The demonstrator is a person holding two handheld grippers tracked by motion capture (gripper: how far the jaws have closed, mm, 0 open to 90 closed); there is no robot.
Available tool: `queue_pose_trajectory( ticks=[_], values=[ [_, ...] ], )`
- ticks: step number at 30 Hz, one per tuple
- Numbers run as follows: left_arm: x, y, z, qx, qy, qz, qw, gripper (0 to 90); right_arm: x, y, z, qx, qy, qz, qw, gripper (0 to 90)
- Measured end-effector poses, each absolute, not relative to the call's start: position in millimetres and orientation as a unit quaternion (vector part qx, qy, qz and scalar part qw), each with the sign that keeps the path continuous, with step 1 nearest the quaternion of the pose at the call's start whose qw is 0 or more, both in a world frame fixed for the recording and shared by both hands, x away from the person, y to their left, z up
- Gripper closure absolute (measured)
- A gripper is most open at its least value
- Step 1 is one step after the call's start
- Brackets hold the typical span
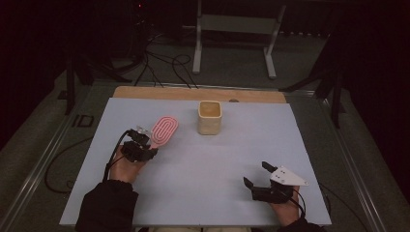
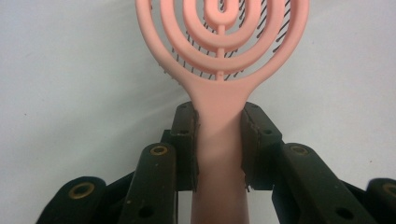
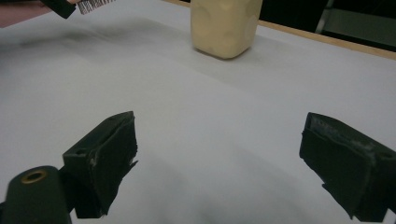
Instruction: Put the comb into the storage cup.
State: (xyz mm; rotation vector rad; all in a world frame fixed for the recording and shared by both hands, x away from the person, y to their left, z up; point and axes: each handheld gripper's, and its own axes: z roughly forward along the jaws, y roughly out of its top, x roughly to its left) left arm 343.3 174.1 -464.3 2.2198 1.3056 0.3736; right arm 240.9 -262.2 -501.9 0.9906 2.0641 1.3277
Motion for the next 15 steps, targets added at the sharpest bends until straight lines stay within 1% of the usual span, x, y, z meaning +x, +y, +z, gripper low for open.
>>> queue_pose_trajectory(
  ticks=[5,11,15],
  values=[
    [332,172,-464,0.812,0.482,0.151,0.292,69.9,241,-262,-502,0.363,0.755,0.488,0.245,10.7],
    [324,169,-465,0.81,0.476,0.177,0.293,69.9,241,-262,-502,0.361,0.755,0.489,0.246,10.8],
    [319,171,-464,0.805,0.467,0.194,0.309,69.9,241,-263,-501,0.362,0.754,0.491,0.245,10.7]
  ],
)
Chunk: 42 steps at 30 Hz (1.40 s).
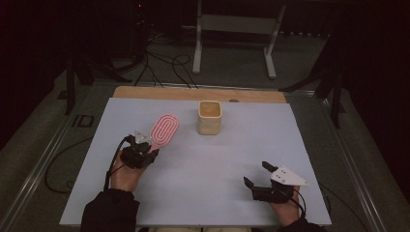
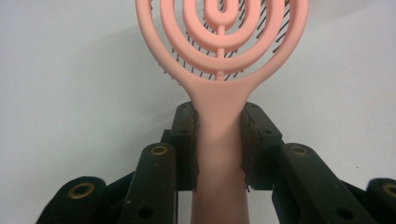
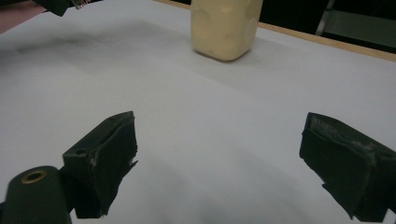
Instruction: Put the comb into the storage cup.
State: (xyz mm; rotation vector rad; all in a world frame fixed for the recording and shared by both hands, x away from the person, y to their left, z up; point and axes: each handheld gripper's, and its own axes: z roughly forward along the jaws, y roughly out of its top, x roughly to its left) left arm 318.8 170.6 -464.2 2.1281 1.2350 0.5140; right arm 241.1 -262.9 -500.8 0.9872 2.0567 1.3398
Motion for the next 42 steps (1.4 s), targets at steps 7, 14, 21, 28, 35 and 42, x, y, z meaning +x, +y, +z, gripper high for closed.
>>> queue_pose_trajectory(
  ticks=[7,14,21,28,35,42],
  values=[
    [311,167,-459,0.799,0.445,0.216,0.342,69.9,243,-265,-499,0.362,0.752,0.495,0.243,10.7],
    [310,156,-452,0.807,0.421,0.218,0.352,69.9,249,-269,-489,0.371,0.738,0.51,0.241,10.2],
    [311,144,-446,0.81,0.407,0.221,0.359,69.9,263,-262,-471,0.358,0.742,0.514,0.238,9.7],
    [312,141,-446,0.808,0.404,0.224,0.366,69.9,276,-250,-458,0.352,0.748,0.513,0.231,9.8],
    [309,142,-441,0.799,0.398,0.231,0.386,69.9,289,-236,-449,0.354,0.746,0.523,0.21,9.8],
    [308,139,-439,0.8,0.387,0.235,0.395,69.9,300,-223,-442,0.356,0.742,0.536,0.189,9.7]
  ],
)
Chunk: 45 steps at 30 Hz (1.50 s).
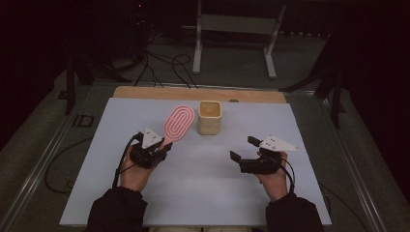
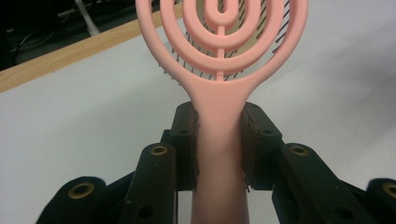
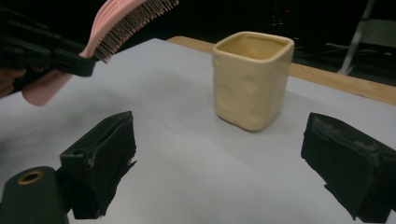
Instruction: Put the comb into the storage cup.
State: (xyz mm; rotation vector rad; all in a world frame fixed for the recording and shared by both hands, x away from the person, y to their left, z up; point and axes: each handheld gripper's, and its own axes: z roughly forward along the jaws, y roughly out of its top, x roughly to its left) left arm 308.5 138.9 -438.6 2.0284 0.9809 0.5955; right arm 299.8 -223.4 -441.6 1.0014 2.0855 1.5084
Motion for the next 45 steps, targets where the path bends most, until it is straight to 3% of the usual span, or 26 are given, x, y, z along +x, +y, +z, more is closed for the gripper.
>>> queue_pose_trajectory(
  ticks=[45],
  values=[
    [291,105,-434,0.81,0.308,0.242,0.436,69.8,326,-167,-421,0.342,0.73,0.582,0.103,9.3]
  ],
)
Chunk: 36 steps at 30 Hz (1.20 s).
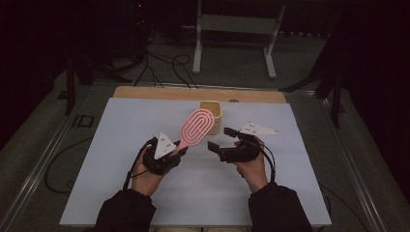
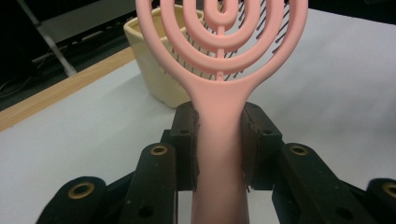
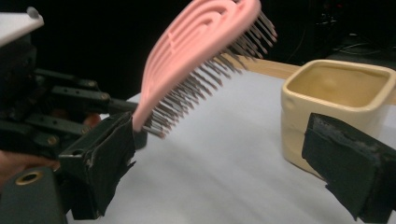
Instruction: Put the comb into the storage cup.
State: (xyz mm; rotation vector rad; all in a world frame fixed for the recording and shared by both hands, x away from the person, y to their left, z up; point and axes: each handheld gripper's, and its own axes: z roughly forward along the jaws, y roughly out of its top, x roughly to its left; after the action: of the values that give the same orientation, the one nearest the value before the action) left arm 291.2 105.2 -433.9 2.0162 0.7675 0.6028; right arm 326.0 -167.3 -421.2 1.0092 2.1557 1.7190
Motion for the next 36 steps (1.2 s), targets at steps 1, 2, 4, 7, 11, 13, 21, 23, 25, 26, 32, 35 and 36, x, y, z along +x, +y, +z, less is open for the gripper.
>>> queue_pose_trajectory(
  ticks=[1,2,4,7,11,13,21,23,25,26,32,35,36],
  values=[
    [291,104,-435,0.81,0.306,0.243,0.438,69.9,327,-166,-420,0.342,0.73,0.583,0.1,9.3],
    [291,104,-435,0.81,0.305,0.243,0.439,69.9,327,-165,-419,0.341,0.73,0.585,0.097,9.2],
    [290,103,-436,0.811,0.301,0.242,0.439,69.8,329,-163,-418,0.339,0.73,0.586,0.09,9.2],
    [289,101,-436,0.813,0.296,0.243,0.439,69.9,332,-160,-417,0.34,0.73,0.588,0.081,9.3],
    [289,100,-436,0.813,0.293,0.243,0.44,69.9,336,-156,-416,0.343,0.728,0.59,0.066,9.3],
    [288,98,-437,0.813,0.292,0.243,0.441,69.8,338,-154,-416,0.346,0.729,0.588,0.062,9.3],
    [284,95,-437,0.813,0.28,0.245,0.448,69.8,344,-147,-415,0.35,0.727,0.589,0.04,16.0],
    [284,95,-437,0.812,0.277,0.247,0.45,69.9,345,-146,-415,0.353,0.723,0.593,0.033,19.4],
    [283,95,-437,0.812,0.277,0.248,0.45,69.8,346,-145,-415,0.354,0.722,0.594,0.028,24.1],
    [283,94,-437,0.811,0.277,0.247,0.453,69.8,346,-144,-415,0.356,0.722,0.593,0.026,27.4],
    [282,93,-439,0.814,0.271,0.248,0.449,69.8,347,-143,-416,0.362,0.719,0.593,0.011,43.7],
    [283,92,-440,0.814,0.271,0.248,0.45,69.8,347,-142,-416,0.362,0.72,0.592,0.008,47.8],
    [283,92,-440,0.815,0.27,0.248,0.448,69.8,347,-142,-416,0.362,0.719,0.593,0.0,49.0]
  ],
)
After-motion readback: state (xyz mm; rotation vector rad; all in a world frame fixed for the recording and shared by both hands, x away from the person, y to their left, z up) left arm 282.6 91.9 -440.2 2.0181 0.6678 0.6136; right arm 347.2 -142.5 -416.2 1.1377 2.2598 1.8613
